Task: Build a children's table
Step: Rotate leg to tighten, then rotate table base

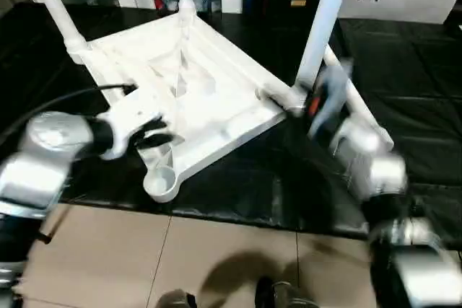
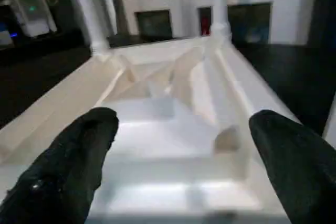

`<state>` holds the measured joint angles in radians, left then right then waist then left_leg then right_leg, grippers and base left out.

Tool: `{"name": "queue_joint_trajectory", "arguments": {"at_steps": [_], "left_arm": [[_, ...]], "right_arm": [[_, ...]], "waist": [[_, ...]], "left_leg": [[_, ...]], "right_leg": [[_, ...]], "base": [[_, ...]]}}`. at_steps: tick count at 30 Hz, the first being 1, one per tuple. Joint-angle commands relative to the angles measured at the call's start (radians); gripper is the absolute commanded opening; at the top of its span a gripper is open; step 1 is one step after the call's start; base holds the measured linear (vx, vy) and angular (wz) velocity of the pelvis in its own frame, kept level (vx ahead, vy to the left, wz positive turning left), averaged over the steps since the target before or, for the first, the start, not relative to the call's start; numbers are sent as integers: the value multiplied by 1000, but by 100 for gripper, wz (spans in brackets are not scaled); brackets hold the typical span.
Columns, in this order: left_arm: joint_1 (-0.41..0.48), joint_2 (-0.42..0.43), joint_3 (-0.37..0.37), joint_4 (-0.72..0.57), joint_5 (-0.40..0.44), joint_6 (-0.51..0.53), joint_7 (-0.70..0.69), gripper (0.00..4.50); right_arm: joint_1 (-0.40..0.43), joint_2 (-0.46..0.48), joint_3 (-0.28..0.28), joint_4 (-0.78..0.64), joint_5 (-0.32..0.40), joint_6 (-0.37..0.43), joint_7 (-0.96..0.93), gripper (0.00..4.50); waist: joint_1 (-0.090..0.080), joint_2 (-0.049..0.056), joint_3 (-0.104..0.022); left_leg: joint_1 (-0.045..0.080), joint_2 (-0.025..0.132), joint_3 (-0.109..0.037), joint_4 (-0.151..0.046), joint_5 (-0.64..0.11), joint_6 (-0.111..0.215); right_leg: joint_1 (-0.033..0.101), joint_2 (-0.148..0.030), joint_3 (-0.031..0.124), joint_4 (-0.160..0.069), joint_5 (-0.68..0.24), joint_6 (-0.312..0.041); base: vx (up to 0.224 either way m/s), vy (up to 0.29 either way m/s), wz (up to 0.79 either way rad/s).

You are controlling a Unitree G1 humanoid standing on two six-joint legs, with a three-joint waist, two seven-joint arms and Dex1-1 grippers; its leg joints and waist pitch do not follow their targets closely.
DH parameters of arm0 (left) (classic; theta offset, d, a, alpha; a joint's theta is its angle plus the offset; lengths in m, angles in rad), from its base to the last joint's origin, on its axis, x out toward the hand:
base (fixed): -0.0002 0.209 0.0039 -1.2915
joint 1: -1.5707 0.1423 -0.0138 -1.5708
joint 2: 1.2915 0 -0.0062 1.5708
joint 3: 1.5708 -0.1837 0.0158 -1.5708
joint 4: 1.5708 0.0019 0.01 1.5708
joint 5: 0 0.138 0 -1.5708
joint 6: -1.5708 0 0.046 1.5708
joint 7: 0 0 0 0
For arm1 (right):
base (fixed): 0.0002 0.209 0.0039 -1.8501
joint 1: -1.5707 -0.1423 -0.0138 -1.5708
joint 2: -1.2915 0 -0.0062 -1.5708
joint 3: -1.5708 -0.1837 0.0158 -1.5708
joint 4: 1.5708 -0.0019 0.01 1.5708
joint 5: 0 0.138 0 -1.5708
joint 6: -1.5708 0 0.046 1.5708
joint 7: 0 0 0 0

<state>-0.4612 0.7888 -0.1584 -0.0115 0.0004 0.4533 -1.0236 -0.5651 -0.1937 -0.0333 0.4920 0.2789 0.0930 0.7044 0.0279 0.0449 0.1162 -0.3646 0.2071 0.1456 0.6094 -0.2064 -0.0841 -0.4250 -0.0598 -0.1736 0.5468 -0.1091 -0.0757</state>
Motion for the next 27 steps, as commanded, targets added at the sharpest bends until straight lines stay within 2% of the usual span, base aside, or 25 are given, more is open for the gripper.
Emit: {"name": "queue_joint_trajectory", "arguments": {"at_steps": [1, 2, 3, 5, 6, 7, 8, 9, 10, 12, 13, 14, 15, 16, 17, 18, 20, 23, 24, 27], "left_arm": [[-13, 52, -35, 48, 30, -60, -65, 162], [-21, 68, -45, 65, 36, -79, -83, 183], [-27, 78, -52, 79, 42, -98, -96, 193], [-45, 94, -68, 122, 72, -145, -96, 202], [-61, 107, -82, 161, 103, -186, -91, 202], [-71, 140, -115, 209, 143, -252, -122, 202], [-72, 144, -118, 213, 146, -259, -126, 202], [-77, 156, -132, 235, 157, -295, -142, 202], [-83, 162, -143, 259, 162, -329, -159, 202], [-96, 157, -153, 298, 158, -381, -176, 202], [-108, 141, -169, 338, 165, -446, -187, 202], [-108, 141, -169, 338, 165, -446, -187, 202], [-110, 139, -177, 347, 172, -461, -188, 202], [-118, 132, -194, 371, 189, -498, -186, 202], [-131, 123, -210, 408, 206, -539, -176, 202], [-146, 113, -222, 446, 222, -579, -165, 202], [-156, 106, -230, 471, 235, -604, -156, 202], [-195, 75, -234, 553, 249, -716, -133, 202], [-197, 73, -234, 558, 248, -722, -135, 202], [-208, 64, -232, 583, 239, -751, -137, 202]], "right_arm": [[58, -14, 62, -109, -3, 32, 43, 450], [84, -24, 83, -141, -10, 39, 58, 450], [104, -33, 100, -167, -14, 50, 70, 450], [138, -57, 126, -219, -16, 70, 101, 450], [165, -74, 140, -261, -16, 91, 122, 450], [192, -103, 154, -315, -14, 121, 142, 450], [195, -106, 156, -320, -14, 124, 144, 450], [207, -119, 160, -349, -15, 145, 148, 450], [220, -137, 168, -379, -16, 161, 161, 450], [239, -163, 179, -423, -13, 187, 174, 450], [252, -190, 199, -461, -16, 209, 194, 450], [252, -190, 199, -461, -16, 209, 194, 450], [255, -197, 206, -469, -19, 212, 200, 450], [261, -213, 223, -487, -28, 219, 214, 450], [266, -226, 238, -508, -35, 230, 224, 450], [270, -234, 247, -528, -37, 242, 228, 450], [272, -238, 251, -539, -37, 249, 231, 450], [274, -244, 253, -570, -31, 277, 221, 450], [274, -245, 254, -573, -31, 279, 221, 450], [278, -255, 258, -589, -29, 290, 220, 450]], "waist": [[0, 17, -87], [-1, 21, -86], [-1, 14, -85], [-5, 14, -78], [-3, 15, -77], [-3, 14, -76], [0, 43, -72], [-8, 25, -73], [-8, 22, -72], [-8, 27, -76], [-8, 25, -75], [-7, 24, -75], [-7, 27, -77], [-9, 23, -75], [-9, 23, -77], [-9, 22, -77], [-6, 23, -81], [-4, 24, -85], [-2, 27, -83], [1, 26, -84]], "left_leg": [[8, 15, -2, -65, -95, 123], [11, 14, -1, -65, -109, 117], [12, 11, -1, -67, -123, 108], [19, 11, 0, -70, -177, 94], [27, 8, -1, -69, -201, 84], [28, 5, -2, -70, -204, 84], [28, 6, -7, -72, -214, 80], [24, 6, -7, -74, -223, 78], [28, 3, -7, -73, -227, 77], [32, 5, -5, -72, -226, 76], [31, 5, -6, -73, -223, 78], [29, 5, -7, -73, -221, 79], [32, 12, -8, -76, -225, 80], [27, 10, -10, -77, -230, 80], [30, 11, -9, -76, -231, 79], [30, 4, -6, -74, -224, 80], [27, 5, -6, -75, -205, 82], [28, 6, -5, -74, -188, 83], [30, 7, -5, -74, -190, 84], [29, 11, -5, -76, -189, 80]], "right_leg": [[80, -77, 61, -62, -413, -45], [79, -76, 60, -67, -427, -38], [82, -76, 61, -71, -438, -27], [81, -76, 56, -82, -496, -12], [80, -75, 52, -92, -539, 7], [80, -73, 51, -96, -555, 27], [81, -74, 49, -94, -555, 30], [85, -72, 46, -101, -553, 42], [84, -70, 44, -106, -565, 49], [85, -75, 41, -110, -577, 52], [86, -74, 40, -112, -565, 47], [88, -72, 39, -111, -557, 50], [85, -76, 42, -106, -539, 41], [90, -74, 39, -106, -537, 45], [89, -76, 40, -107, -538, 46], [89, -71, 39, -111, -545, 54], [92, -75, 41, -108, -532, 59], [90, -75, 42, -107, -512, 57], [88, -74, 42, -108, -512, 54], [90, -77, 43, -104, -501, 48]], "base": [[0, 0, 0], [0, 0, 0], [0, 0, 0], [0, 0, 0], [0, 0, 0], [0, 0, 0], [0, 0, 0], [0, 0, 0], [0, 0, 0], [0, 0, 0], [0, 0, 0], [0, 0, 0], [0, 0, 0], [0, 0, 0], [0, 0, 0], [0, 0, 0], [0, 0, 0], [0, 0, 0], [0, 0, 0], [0, 0, 0]]}}
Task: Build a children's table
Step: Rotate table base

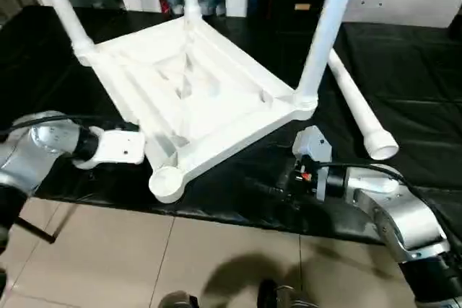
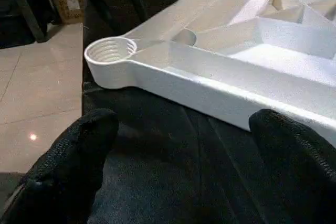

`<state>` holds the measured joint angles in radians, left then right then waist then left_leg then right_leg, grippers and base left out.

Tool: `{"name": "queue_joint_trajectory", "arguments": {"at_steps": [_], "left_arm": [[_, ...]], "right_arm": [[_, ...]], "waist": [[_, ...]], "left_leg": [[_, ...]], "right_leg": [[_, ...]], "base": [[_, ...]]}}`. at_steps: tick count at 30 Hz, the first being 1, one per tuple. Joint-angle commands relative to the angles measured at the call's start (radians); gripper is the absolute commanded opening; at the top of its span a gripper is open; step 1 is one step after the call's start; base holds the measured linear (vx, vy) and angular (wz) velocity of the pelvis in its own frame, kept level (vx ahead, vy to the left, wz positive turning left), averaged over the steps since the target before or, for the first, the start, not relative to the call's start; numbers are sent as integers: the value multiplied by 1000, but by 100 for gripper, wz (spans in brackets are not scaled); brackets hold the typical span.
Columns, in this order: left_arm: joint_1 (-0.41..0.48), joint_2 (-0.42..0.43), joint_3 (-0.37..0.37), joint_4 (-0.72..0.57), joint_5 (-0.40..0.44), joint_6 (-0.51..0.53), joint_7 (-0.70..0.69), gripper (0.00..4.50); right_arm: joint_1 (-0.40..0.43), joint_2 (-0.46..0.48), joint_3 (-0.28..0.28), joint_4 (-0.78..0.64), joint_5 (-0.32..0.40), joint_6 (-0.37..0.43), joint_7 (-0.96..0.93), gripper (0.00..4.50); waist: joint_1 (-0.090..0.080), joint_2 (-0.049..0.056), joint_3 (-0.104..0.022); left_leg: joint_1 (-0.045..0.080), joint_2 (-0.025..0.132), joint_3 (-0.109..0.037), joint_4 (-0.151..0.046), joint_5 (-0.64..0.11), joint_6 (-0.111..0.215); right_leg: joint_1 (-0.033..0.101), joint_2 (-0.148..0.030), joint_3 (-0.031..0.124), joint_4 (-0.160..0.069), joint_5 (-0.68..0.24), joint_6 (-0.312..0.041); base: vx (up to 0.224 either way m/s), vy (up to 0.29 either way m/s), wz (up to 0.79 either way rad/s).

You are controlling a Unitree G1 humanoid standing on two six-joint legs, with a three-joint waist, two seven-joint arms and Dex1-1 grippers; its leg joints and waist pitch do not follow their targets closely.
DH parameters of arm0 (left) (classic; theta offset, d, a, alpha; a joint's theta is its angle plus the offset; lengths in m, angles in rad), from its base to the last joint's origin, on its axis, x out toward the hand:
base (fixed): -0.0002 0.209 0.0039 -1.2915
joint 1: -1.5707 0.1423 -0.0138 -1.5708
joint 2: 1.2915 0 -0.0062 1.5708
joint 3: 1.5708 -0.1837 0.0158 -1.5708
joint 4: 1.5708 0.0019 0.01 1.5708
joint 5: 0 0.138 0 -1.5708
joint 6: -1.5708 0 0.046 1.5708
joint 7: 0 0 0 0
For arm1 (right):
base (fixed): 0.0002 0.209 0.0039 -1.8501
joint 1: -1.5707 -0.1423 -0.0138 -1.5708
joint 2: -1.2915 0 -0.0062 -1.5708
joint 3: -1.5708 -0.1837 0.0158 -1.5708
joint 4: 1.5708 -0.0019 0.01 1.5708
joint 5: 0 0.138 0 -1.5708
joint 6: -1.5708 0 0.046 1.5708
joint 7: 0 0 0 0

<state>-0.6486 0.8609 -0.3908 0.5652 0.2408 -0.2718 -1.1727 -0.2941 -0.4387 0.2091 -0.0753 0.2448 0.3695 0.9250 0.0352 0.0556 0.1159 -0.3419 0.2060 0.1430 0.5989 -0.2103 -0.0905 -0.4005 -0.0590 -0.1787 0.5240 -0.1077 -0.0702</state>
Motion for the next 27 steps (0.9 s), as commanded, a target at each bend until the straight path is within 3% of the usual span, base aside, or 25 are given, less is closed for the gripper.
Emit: {"name": "queue_joint_trajectory", "arguments": {"at_steps": [1, 6, 12, 16, 20, 27], "left_arm": [[-22, -7, 3, 4, -8, -29, 2, 202], [-23, 7, 36, -34, -69, 29, -82, 202], [-39, 11, 58, -30, -121, -6, -143, 262], [-43, 14, 43, -5, -75, -72, -119, 298], [-53, -7, 16, 57, -18, -89, -70, 298], [-75, -13, -15, 127, 28, -138, -62, 298]], "right_arm": [[12, -16, 17, -29, 5, 18, 0, 450], [26, -24, 14, -52, 1, 29, 1, 450], [29, -25, 14, -69, 6, 40, -4, 450], [30, -20, 25, -91, 15, 53, 2, 450], [31, -17, 33, -97, 12, 54, 0, 450], [40, -20, 34, -105, 9, 58, 1, 450]], "waist": [[-5, 15, -83], [-5, 16, -81], [-5, 15, -78], [-10, 15, -78], [-15, 16, -76], [-13, 17, -79]], "left_leg": [[6, 14, -4, -66, -187, 84], [2, 14, -4, -67, -191, 80], [4, 14, -5, -68, -202, 77], [0, 7, -4, -66, -193, 77], [3, 4, -2, -65, -194, 78], [3, 10, -5, -67, -197, 78]], "right_leg": [[65, -79, 49, -80, -500, 40], [69, -82, 50, -79, -498, 35], [69, -82, 49, -80, -513, 34], [71, -78, 46, -82, -517, 51], [67, -71, 40, -90, -534, 75], [68, -75, 44, -86, -507, 66]], "base": [[0, 0, 0], [0, 0, 0], [0, 0, 0], [0, 0, 0], [0, 0, 0], [0, 0, 0]]}}
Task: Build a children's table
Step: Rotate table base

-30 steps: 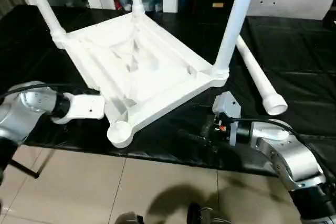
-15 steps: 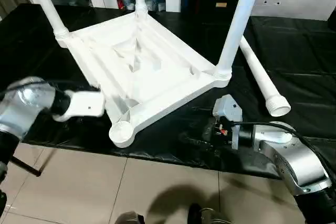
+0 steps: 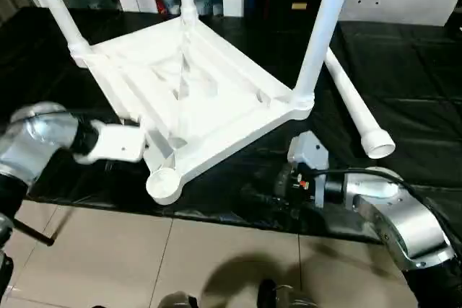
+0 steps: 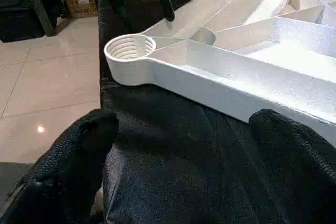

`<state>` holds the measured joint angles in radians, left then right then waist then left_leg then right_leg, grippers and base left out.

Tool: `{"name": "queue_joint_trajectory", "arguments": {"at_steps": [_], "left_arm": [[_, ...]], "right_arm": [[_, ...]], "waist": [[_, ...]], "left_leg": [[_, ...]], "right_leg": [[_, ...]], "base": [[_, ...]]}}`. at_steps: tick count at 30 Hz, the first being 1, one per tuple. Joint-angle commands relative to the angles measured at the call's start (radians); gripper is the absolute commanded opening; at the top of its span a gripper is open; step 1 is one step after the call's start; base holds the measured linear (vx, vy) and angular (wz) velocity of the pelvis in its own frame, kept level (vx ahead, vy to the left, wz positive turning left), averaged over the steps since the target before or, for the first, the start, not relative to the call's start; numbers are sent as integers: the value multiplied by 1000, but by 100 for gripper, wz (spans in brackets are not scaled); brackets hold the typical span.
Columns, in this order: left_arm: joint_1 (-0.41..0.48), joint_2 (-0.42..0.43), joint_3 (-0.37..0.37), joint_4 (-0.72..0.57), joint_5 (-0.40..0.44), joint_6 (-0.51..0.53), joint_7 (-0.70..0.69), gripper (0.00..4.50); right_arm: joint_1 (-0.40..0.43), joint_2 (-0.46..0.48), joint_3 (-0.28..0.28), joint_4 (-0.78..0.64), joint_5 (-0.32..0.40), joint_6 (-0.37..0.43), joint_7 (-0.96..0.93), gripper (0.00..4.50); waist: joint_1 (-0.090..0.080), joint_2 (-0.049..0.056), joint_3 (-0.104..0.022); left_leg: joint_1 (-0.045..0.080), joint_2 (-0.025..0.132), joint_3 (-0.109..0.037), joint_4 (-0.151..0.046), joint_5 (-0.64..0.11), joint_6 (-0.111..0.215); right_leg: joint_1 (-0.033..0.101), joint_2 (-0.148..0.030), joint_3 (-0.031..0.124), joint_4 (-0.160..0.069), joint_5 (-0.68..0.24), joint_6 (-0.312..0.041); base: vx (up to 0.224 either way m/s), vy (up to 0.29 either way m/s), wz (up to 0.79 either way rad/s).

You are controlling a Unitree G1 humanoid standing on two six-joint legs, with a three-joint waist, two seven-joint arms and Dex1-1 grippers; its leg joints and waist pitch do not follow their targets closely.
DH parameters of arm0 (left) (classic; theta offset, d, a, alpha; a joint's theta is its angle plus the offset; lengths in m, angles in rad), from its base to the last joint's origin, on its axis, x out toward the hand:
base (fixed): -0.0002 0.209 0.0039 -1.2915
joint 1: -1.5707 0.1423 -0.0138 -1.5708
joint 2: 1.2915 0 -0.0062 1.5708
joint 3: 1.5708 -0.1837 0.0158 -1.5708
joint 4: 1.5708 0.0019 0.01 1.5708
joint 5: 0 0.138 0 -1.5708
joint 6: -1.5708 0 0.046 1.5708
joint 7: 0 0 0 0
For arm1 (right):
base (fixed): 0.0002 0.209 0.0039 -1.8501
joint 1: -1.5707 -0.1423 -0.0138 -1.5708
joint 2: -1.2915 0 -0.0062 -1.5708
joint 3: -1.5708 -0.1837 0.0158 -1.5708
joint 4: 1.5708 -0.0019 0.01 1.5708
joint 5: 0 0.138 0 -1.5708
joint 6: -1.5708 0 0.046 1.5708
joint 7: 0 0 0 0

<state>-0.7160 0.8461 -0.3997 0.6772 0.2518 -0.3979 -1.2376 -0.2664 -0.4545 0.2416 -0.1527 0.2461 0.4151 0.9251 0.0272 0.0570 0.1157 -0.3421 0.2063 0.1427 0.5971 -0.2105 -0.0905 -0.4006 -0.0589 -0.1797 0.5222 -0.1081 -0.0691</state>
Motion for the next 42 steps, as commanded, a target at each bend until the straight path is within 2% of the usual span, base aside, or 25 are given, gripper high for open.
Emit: {"name": "queue_joint_trajectory", "arguments": {"at_steps": [1, 2, 3, 4, 6, 8, 9, 11, 13, 14, 20, 23, 26, 30, 34, 36, 38, 40, 41, 42], "left_arm": [[-14, -9, -3, 27, 20, -24, 12, 298], [-17, -16, -1, 33, 20, -30, 19, 298], [-21, -27, -2, 43, 20, -40, 24, 298], [-24, -35, -3, 51, 21, -48, 27, 298], [-28, -50, -10, 60, 24, -55, 28, 298], [-27, -59, -17, 59, 21, -56, 21, 298], [-27, -61, -18, 60, 19, -56, 19, 271], [-28, -66, -22, 63, 20, -58, 2, 271], [-31, -72, -25, 68, 22, -59, -12, 239], [-34, -75, -27, 72, 23, -58, -22, 239], [-45, -102, -15, 72, -7, -15, -59, 186], [-40, -125, 0, 61, -43, 30, -81, 163], [-39, -134, -3, 51, -44, 50, -99, 146], [-40, -146, -2, 42, -45, 59, -100, 127], [-44, -170, 2, 9, -37, 128, -92, 103], [-50, -190, 11, 4, -42, 175, -64, 97], [-55, -227, 35, -6, -53, 256, -17, 92], [-58, -253, 48, -18, -58, 307, 20, 88], [-55, -264, 53, -26, -64, 330, 28, 85], [-52, -277, 58, -36, -71, 354, 36, 82]], "right_arm": [[13, -6, 2, -31, 9, 14, 0, 450], [14, -6, 2, -32, 9, 15, 0, 450], [14, -6, 5, -32, 11, 16, 2, 450], [14, -6, 7, -32, 12, 16, 4, 450], [14, -12, 21, -37, 17, 17, 22, 450], [14, -25, 38, -46, 16, 19, 45, 450], [14, -28, 41, -47, 14, 18, 48, 450], [15, -38, 50, -52, 13, 23, 61, 450], [17, -50, 57, -56, 9, 23, 75, 450], [19, -55, 60, -57, 9, 23, 83, 450], [19, -68, 65, -58, 10, 18, 94, 450], [19, -68, 62, -54, 8, 14, 94, 450], [20, -68, 64, -57, 9, 14, 93, 450], [21, -68, 62, -54, 8, 11, 91, 450], [12, -57, 52, -44, 2, 5, 69, 450], [8, -51, 44, -35, -2, -1, 56, 450], [2, -42, 36, -19, -15, -11, 31, 450], [-6, -34, 33, -3, -29, -19, 11, 450], [-8, -32, 31, 0, -31, -22, 6, 450], [-9, -29, 29, 2, -31, -23, 2, 450]], "waist": [[-5, 12, -79], [-4, 14, -78], [-4, 10, -80], [-3, 13, -80], [-3, 8, -80], [-3, 12, -81], [-3, 10, -80], [-3, 8, -81], [-2, 9, -82], [-2, 6, -82], [-1, 7, -85], [1, 7, -87], [3, 5, -89], [0, 4, -88], [0, 7, -89], [-2, 2, -89], [-3, 1, -89], [-5, 6, -91], [-4, 8, -93], [-9, 5, -93]], "left_leg": [[3, 9, -4, -65, -196, 77], [4, 7, -3, -64, -194, 77], [2, 6, -2, -64, -191, 78], [3, 6, -2, -63, -190, 79], [2, 7, -1, -63, -188, 82], [3, 9, -3, -63, -189, 82], [2, 9, -3, -63, -191, 82], [1, 6, -2, -63, -188, 82], [1, 6, -2, -62, -185, 83], [1, 6, -1, -62, -184, 85], [-1, 5, -1, -61, -179, 83], [1, 7, 0, -61, -174, 85], [-2, 10, -2, -62, -170, 87], [-5, 3, 1, -58, -166, 88], [-4, 6, 2, -58, -162, 90], [-5, 3, 2, -57, -168, 90], [-2, 1, 7, -54, -167, 89], [1, 3, 5, -52, -176, 93], [2, 5, 3, -53, -176, 96], [-7, 13, -3, -57, -172, 99]], "right_leg": [[69, -77, 45, -85, -509, 65], [69, -76, 44, -86, -516, 66], [70, -76, 44, -86, -517, 68], [70, -77, 42, -88, -523, 72], [69, -77, 42, -90, -527, 81], [69, -77, 41, -88, -526, 82], [69, -76, 42, -89, -526, 84], [70, -76, 41, -89, -530, 90], [70, -76, 40, -90, -531, 91], [70, -75, 40, -91, -530, 93], [71, -76, 38, -91, -534, 99], [71, -77, 38, -92, -529, 92], [73, -78, 40, -88, -516, 81], [73, -76, 36, -92, -538, 94], [71, -75, 34, -94, -543, 100], [72, -74, 32, -96, -550, 107], [69, -71, 29, -101, -563, 115], [69, -71, 21, -106, -571, 120], [70, -73, 23, -105, -560, 114], [78, -74, 22, -99, -525, 106]], "base": [[0, 0, 0], [0, 0, 0], [0, 0, 0], [0, 0, 0], [0, 0, 0], [0, 0, 0], [0, 0, 0], [0, 0, 0], [0, 0, 0], [0, 0, 0], [0, 0, 0], [0, 0, 0], [0, 0, 0], [0, 0, 0], [0, 0, 0], [0, 0, 0], [0, 0, 0], [0, 0, 0], [0, 0, 0], [0, 0, 0]]}}
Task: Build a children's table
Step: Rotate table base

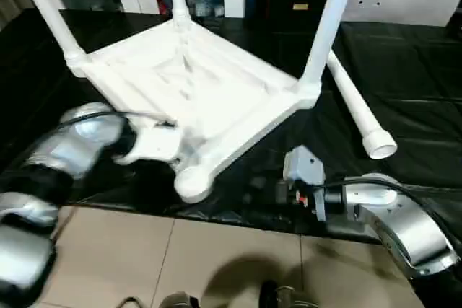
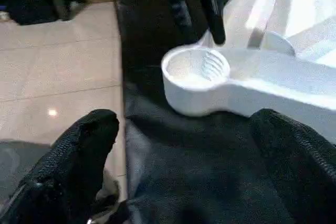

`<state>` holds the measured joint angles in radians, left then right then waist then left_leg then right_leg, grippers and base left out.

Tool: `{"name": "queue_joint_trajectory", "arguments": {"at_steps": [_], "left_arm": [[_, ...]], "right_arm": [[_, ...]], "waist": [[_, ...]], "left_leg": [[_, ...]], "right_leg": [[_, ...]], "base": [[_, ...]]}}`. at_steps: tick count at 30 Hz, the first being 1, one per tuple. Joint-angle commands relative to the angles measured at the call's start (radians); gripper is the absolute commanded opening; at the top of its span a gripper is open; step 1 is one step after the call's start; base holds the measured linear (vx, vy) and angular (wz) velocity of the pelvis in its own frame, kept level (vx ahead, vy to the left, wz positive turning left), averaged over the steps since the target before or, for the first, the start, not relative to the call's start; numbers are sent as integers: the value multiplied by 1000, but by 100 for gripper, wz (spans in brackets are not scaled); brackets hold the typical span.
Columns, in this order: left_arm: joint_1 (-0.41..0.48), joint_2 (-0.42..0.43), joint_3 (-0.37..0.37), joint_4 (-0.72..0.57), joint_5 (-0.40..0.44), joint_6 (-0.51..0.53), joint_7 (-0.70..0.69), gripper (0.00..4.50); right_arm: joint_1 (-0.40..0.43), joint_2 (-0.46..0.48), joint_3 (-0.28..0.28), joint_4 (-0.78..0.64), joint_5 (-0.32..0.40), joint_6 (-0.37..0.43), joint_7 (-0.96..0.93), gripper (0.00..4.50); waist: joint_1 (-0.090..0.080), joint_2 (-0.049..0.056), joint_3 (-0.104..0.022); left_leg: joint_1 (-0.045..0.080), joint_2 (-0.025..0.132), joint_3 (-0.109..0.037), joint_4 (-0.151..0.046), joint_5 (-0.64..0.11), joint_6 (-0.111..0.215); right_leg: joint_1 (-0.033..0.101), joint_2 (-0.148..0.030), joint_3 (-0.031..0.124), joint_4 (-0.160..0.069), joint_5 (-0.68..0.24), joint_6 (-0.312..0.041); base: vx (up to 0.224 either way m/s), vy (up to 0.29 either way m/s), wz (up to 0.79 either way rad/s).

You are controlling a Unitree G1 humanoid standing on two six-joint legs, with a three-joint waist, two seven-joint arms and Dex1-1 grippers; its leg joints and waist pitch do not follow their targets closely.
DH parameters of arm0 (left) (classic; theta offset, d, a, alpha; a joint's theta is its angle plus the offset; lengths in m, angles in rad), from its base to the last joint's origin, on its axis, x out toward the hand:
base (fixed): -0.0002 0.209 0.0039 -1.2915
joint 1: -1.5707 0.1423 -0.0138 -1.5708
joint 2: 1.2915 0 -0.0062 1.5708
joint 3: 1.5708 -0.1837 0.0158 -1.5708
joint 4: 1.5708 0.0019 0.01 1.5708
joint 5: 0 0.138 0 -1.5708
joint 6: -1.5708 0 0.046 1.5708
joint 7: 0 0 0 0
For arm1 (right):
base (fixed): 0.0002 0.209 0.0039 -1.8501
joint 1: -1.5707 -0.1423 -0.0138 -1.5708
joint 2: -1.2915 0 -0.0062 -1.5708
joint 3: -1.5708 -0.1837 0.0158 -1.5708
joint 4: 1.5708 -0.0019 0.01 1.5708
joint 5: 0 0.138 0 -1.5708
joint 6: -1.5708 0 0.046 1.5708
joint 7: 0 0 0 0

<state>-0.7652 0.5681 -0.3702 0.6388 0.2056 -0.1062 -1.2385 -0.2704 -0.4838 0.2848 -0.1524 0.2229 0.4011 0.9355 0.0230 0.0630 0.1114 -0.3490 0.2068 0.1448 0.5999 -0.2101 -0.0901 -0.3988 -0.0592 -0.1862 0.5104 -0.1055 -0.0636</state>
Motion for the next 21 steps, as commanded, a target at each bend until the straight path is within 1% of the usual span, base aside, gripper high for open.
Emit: {"name": "queue_joint_trajectory", "arguments": {"at_steps": [1, 2, 3, 4, 5, 6, 7, 8, 9, 10, 11, 12, 13, 14, 15, 16, 17, 18, 19, 21], "left_arm": [[-2, 0, 29, 2, -24, 62, 37, 82], [9, -24, 35, -28, -31, 119, 46, 75], [11, -27, 35, -34, -32, 128, 47, 75], [14, -35, 36, -41, -31, 149, 55, 68], [17, -44, 37, -49, -27, 173, 65, 68], [19, -53, 41, -57, -23, 201, 77, 63], [21, -60, 44, -63, -20, 229, 86, 59], [22, -67, 45, -67, -16, 258, 95, 59], [25, -70, 40, -72, -8, 280, 101, 54], [25, -70, 40, -72, -8, 280, 101, 48], [32, -70, 30, -79, 4, 301, 104, 44], [39, -66, 16, -87, 15, 323, 105, 42], [42, -62, 4, -88, 20, 302, 103, 40], [43, -60, 0, -86, 21, 271, 101, 36], [43, -60, -1, -85, 20, 254, 100, 31], [53, -54, -7, -100, -8, 158, 51, 21], [53, -54, -7, -100, -8, 158, 51, 12], [60, -50, -11, -112, -28, 92, 15, 7], [65, -33, -27, -147, -31, 41, -26, 4], [45, -29, -37, -135, -8, 24, -11, 2]], "right_arm": [[-5, 0, -14, 2, -8, -9, -9, 450], [-8, 2, -17, 5, -8, -11, -15, 450], [-8, 2, -17, 5, -8, -11, -15, 450], [-7, 1, -17, 5, -9, -12, -17, 450], [-6, -1, -17, 6, -10, -13, -20, 450], [-5, -1, -18, 7, -11, -15, -22, 450], [-4, -1, -18, 8, -12, -16, -23, 450], [-3, -1, -19, 8, -11, -17, -23, 450], [-4, -1, -20, 9, -11, -17, -24, 450], [-4, -1, -20, 9, -11, -17, -24, 450], [-4, -1, -21, 9, -10, -17, -25, 450], [-5, -1, -23, 10, -9, -16, -27, 450], [-6, -1, -24, 11, -8, -17, -28, 450], [-7, -1, -24, 13, -9, -17, -29, 450], [-7, -1, -24, 13, -9, -18, -29, 450], [-8, -2, -25, 15, -9, -19, -29, 450], [-8, -2, -25, 15, -9, -19, -29, 450], [-8, -2, -25, 16, -8, -20, -29, 450], [-10, -4, -25, 17, -6, -22, -28, 450], [-10, -6, -25, 18, -3, -23, -27, 450]], "waist": [[-5, 0, -89], [-14, 0, -92], [-16, 0, -93], [-20, -2, -91], [-20, -2, -92], [-21, 2, -93], [-21, -1, -93], [-21, -1, -94], [-19, 2, -93], [-20, 0, -94], [-20, 0, -95], [-21, 1, -93], [-22, -1, -93], [-21, 0, -92], [-22, 0, -91], [-19, 1, -91], [-23, 1, -92], [-23, 4, -92], [-25, 5, -93], [-25, 5, -94]], "left_leg": [[-2, 16, -7, -61, -174, 100], [-5, 13, -9, -61, -167, 101], [-5, 13, -9, -60, -159, 101], [-8, 10, -8, -60, -148, 107], [-10, 7, -7, -59, -142, 111], [-10, 8, -6, -59, -136, 112], [-9, 7, -4, -58, -121, 121], [-8, 9, -4, -59, -117, 122], [-8, 9, -4, -59, -111, 128], [-8, 9, -4, -59, -109, 129], [-8, 10, -5, -59, -104, 132], [-8, 12, -5, -60, -107, 134], [-6, 11, -3, -60, -113, 134], [-5, 9, -3, -60, -118, 135], [-5, 5, -1, -59, -132, 133], [-3, 2, -2, -59, -142, 131], [-7, 2, -1, -59, -145, 128], [-3, 4, -3, -59, -151, 127], [-4, 6, -3, -60, -154, 126], [-3, 9, -4, -61, -151, 128]], "right_leg": [[78, -75, 30, -84, -517, 98], [80, -78, 35, -78, -484, 77], [81, -79, 38, -76, -474, 67], [80, -79, 41, -74, -470, 54], [81, -79, 42, -72, -470, 50], [81, -79, 43, -70, -467, 46], [79, -79, 48, -68, -453, 26], [79, -80, 50, -66, -447, 21], [78, -79, 50, -64, -438, 13], [79, -79, 51, -64, -435, 11], [79, -79, 52, -61, -427, 7], [78, -79, 52, -62, -429, 4], [78, -79, 53, -63, -440, 4], [76, -78, 52, -65, -453, 6], [76, -76, 50, -70, -481, 18], [75, -78, 47, -75, -506, 32], [76, -76, 47, -75, -510, 39], [74, -76, 45, -77, -514, 47], [75, -78, 46, -77, -512, 50], [73, -77, 50, -75, -501, 47]], "base": [[0, 0, 0], [0, 0, 0], [0, 0, 0], [0, 0, 0], [0, 0, 0], [0, 0, 0], [0, 0, 0], [0, 0, 0], [0, 0, 0], [0, 0, 0], [0, 0, 0], [0, 0, 0], [0, 0, 0], [0, 0, 0], [0, 0, 0], [0, 0, 0], [0, 0, 0], [0, 0, 0], [0, 0, 0], [0, 0, 0]]}}
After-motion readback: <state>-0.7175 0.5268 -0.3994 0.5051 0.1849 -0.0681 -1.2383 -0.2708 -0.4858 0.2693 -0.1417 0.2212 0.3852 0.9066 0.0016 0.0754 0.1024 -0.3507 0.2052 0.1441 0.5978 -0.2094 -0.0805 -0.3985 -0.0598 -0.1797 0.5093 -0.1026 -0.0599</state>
